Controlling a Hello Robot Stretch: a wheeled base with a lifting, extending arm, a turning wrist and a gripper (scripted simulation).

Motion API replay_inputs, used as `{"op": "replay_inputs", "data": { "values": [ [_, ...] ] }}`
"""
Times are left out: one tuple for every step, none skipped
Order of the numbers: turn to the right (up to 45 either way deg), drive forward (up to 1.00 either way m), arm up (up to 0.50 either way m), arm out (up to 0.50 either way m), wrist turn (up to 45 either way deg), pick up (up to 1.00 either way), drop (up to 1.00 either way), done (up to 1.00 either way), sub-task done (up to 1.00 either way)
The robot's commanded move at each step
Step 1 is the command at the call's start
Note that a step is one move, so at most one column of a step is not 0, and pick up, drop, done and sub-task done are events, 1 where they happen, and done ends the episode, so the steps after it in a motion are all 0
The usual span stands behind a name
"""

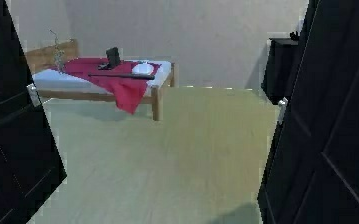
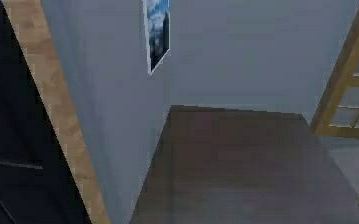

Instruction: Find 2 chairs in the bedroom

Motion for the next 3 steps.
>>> {"op": "replay_inputs", "data": {
  "values": [
    [3.0, 0.0, 0.0, 0.0, 0.0, 0.0, 0.0, 0.0, 0.0],
    [-45.0, 0.0, 0.0, 0.0, 0.0, 0.0, 0.0, 0.0, 0.0],
    [-36.0, 0.0, 0.0, 0.0, 0.0, 0.0, 0.0, 0.0, 0.0]
  ]
}}
